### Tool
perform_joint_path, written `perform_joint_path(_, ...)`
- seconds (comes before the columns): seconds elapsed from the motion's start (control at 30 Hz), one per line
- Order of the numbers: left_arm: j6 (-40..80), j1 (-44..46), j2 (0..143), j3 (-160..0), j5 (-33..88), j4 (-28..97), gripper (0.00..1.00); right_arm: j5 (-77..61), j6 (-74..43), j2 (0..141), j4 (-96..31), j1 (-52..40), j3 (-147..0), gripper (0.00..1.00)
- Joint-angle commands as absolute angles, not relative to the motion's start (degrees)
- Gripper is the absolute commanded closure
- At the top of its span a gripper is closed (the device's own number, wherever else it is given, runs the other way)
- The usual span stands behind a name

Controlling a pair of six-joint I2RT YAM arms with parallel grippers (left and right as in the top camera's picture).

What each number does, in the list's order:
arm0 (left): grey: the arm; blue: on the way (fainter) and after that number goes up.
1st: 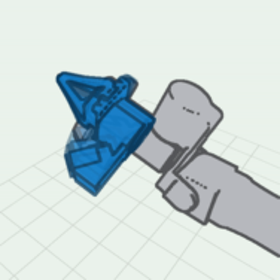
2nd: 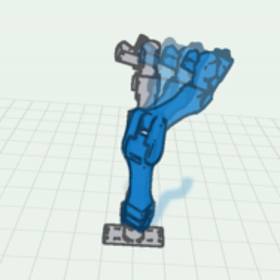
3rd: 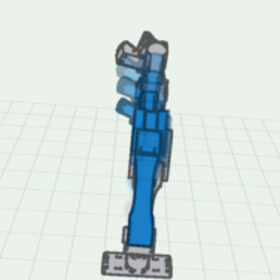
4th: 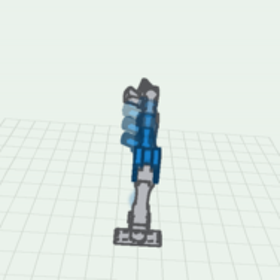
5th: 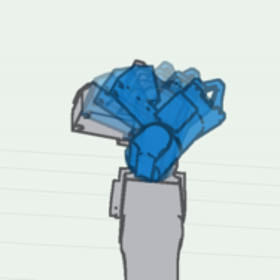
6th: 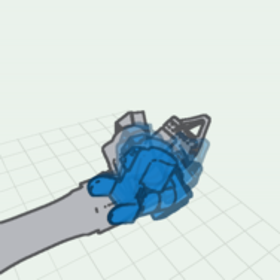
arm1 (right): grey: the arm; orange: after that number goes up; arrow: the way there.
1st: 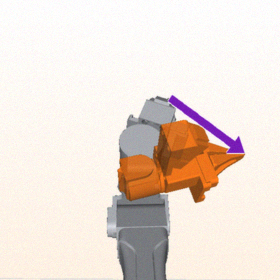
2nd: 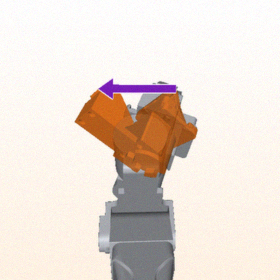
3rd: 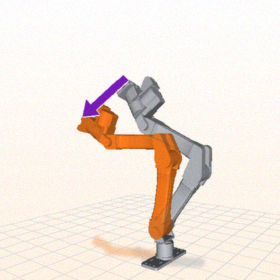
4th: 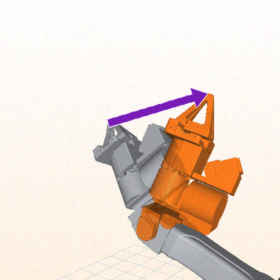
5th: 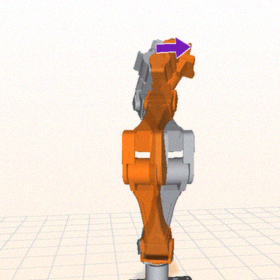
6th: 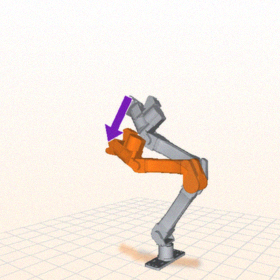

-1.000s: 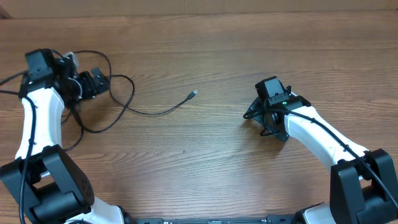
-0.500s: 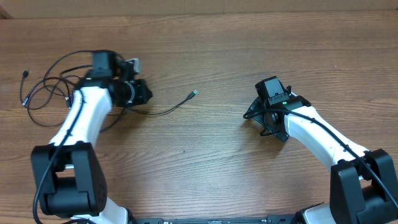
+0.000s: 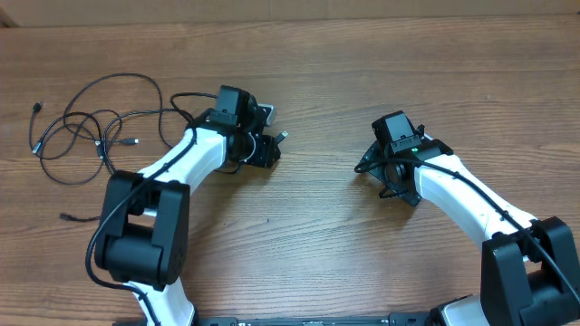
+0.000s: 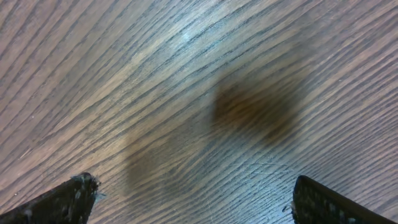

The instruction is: Untangle cables

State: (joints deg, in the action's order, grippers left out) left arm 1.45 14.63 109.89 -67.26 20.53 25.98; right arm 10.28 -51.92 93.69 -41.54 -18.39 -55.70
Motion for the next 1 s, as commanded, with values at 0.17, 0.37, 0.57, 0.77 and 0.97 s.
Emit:
perform_joint_path(0.17, -1.78, 14.17, 109.95, -67.66, 14.52, 23.68, 0.54, 10.2, -52.31, 92.82, -41.25, -18.24, -55.48, 0.0)
perform_joint_path(0.37, -1.8, 14.33, 110.28, -67.64, 11.57, 28.58, 0.6, 10.2, -52.31, 92.82, -41.25, -18.24, -55.48, 0.0)
perform_joint_path(0.57, -1.96, 14.33, 112.16, -67.59, 6.87, 30.63, 0.67, 10.2, -52.31, 92.82, -41.25, -18.24, -55.51, 0.0)
perform_joint_path(0.77, -1.1, 13.63, 114.04, -67.59, -2.83, 30.2, 0.9, 10.2, -52.31, 92.82, -41.25, -18.24, -55.51, 0.0)
perform_joint_path(0.97, 6.22, 9.69, 114.1, -67.61, -12.93, 30.63, 0.95, 10.2, -52.31, 92.82, -41.25, -18.24, -55.51, 0.0)
